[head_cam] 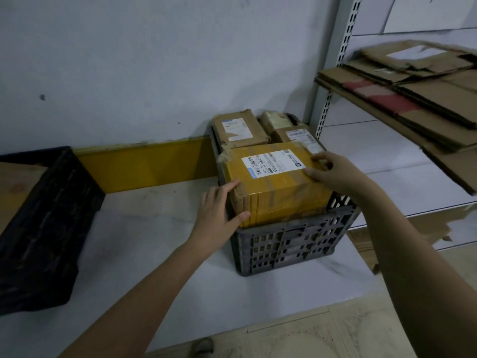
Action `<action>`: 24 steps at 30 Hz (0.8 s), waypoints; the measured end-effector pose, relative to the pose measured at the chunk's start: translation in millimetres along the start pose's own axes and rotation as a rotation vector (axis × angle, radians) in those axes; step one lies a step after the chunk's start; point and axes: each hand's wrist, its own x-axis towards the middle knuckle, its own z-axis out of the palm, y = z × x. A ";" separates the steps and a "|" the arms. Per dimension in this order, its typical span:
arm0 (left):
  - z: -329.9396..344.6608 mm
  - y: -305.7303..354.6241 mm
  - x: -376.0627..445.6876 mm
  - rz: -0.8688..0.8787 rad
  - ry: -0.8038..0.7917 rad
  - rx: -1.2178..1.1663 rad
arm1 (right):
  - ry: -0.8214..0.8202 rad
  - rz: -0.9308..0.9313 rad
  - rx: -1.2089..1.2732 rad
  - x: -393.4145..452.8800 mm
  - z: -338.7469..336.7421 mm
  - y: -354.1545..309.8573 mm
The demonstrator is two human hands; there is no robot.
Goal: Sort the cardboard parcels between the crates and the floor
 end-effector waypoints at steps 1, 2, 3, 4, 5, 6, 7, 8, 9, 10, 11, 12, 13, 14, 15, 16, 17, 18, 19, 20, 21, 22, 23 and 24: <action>0.0 -0.4 -0.5 -0.007 -0.052 -0.043 | 0.000 -0.015 -0.021 -0.2 1.1 1.3; 1.2 -1.8 -1.2 -0.021 -0.108 -0.095 | -0.011 -0.022 -0.032 -1.1 2.6 1.6; 2.9 -3.3 -2.5 -0.025 -0.141 -0.129 | -0.020 -0.029 -0.040 -1.7 4.4 2.2; 4.7 -5.5 -3.7 -0.029 -0.143 -0.147 | -0.023 -0.038 -0.051 -4.0 6.2 1.8; 5.5 -7.2 -4.3 -0.032 -0.130 -0.162 | -0.018 -0.049 -0.056 -5.8 8.4 2.3; 4.4 -8.2 -4.6 -0.035 -0.117 -0.177 | -0.011 -0.064 -0.061 -7.1 10.8 2.2; 2.3 -9.9 -4.6 -0.038 -0.108 -0.191 | -0.008 -0.077 -0.061 -8.3 13.3 0.9; -0.4 -11.7 -5.0 -0.048 -0.108 -0.203 | -0.007 -0.077 -0.061 -9.9 15.7 -1.6; -3.0 -13.8 -5.3 -0.061 -0.114 -0.213 | 0.000 -0.072 -0.059 -10.5 18.2 -3.5; -5.2 -15.4 -5.7 -0.067 -0.123 -0.221 | 0.006 -0.063 -0.062 -11.8 20.1 -5.7; -6.8 -16.0 -6.1 -0.069 -0.131 -0.219 | 0.011 -0.054 -0.065 -12.5 21.6 -7.0; -7.9 -16.0 -6.7 -0.068 -0.133 -0.211 | 0.012 -0.044 -0.066 -14.5 22.3 -8.7; -8.1 -16.0 -7.0 -0.062 -0.133 -0.201 | 0.007 -0.039 -0.059 -15.8 23.3 -8.8; -8.3 -13.8 -7.4 -0.057 -0.131 -0.188 | -0.004 -0.038 -0.037 -16.7 24.0 -8.4; -8.6 -12.4 -7.8 -0.053 -0.131 -0.170 | -0.006 -0.038 -0.011 -17.0 25.0 -7.7; -10.8 -10.0 -8.1 -0.051 -0.136 -0.149 | -0.010 -0.030 0.002 -17.6 25.2 -8.8; -14.2 -8.7 -7.9 -0.050 -0.148 -0.129 | -0.009 -0.023 -0.001 -17.8 25.7 -10.1; -19.5 -7.1 -7.2 -0.051 -0.174 -0.106 | -0.008 -0.013 -0.032 -17.0 25.8 -12.1; -26.5 -5.8 -6.5 -0.047 -0.200 -0.079 | 0.007 -0.012 -0.117 -14.4 25.8 -13.5; -34.8 -3.8 -4.9 -0.044 -0.222 -0.031 | 0.033 -0.015 -0.233 -13.4 24.7 -17.4; -43.9 -2.0 -2.2 -0.039 -0.242 0.022 | 0.057 -0.030 -0.351 -12.0 22.7 -22.3; -54.6 1.3 0.9 -0.054 -0.237 0.067 | 0.089 -0.062 -0.441 -12.1 20.7 -29.1; -64.9 4.5 4.8 -0.068 -0.223 0.100 | 0.124 -0.114 -0.487 -12.2 19.2 -38.4; -74.6 9.0 9.0 -0.078 -0.198 0.136 | 0.150 -0.166 -0.500 -15.1 19.3 -50.8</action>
